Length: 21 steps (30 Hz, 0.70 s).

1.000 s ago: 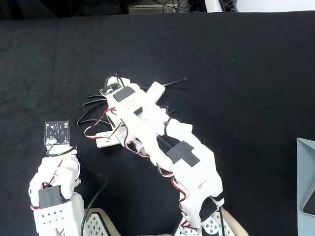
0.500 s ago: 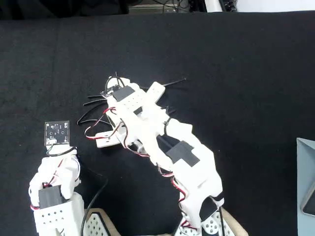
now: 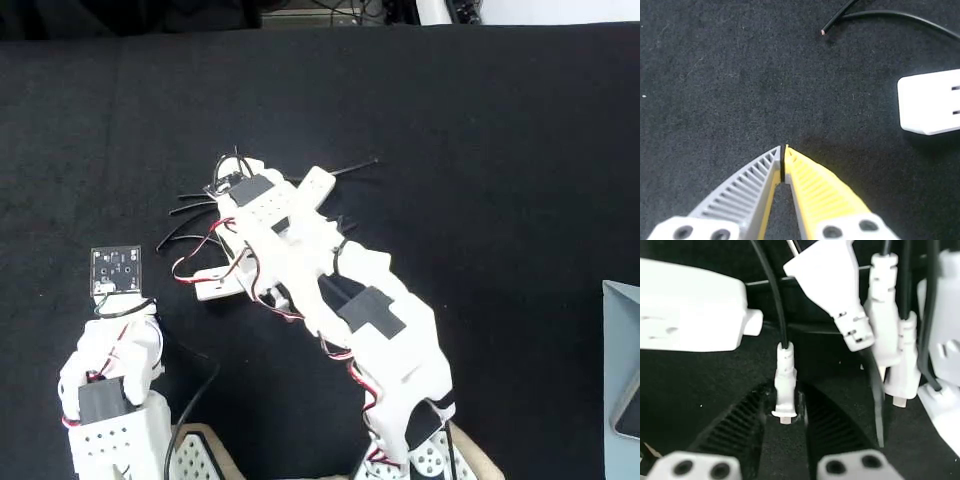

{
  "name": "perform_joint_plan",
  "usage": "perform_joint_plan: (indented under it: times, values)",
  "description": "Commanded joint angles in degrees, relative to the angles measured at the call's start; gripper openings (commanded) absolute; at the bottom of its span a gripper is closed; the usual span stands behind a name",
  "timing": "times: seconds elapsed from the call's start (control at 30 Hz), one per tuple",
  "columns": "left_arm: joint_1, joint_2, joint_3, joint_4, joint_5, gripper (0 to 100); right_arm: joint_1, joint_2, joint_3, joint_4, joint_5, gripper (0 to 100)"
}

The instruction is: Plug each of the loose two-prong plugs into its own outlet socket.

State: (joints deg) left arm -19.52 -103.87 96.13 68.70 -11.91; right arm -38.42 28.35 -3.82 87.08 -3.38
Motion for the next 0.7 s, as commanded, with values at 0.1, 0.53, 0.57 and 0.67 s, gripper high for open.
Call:
perform_joint_plan:
  times: [0.1,0.53,0.57,0.67]
  values:
    - [-0.5,-0.4,0.7,-0.7,-0.3,3,-0.6,-0.7,-0.3,0.9,-0.5,1.2]
    - [-3.3,-0.5,-1.1,-1.3,0.2,3,-10.8,-30.7,0.9,13.1,-0.4,1.1]
    - [-4.1,-0.5,-2.3,-1.1,0.2,3,-11.3,-33.3,1.7,13.0,-1.4,1.1]
    - [-5.4,-0.5,-6.2,-0.1,1.0,3,-11.5,-39.3,3.6,12.4,-3.8,1.1]
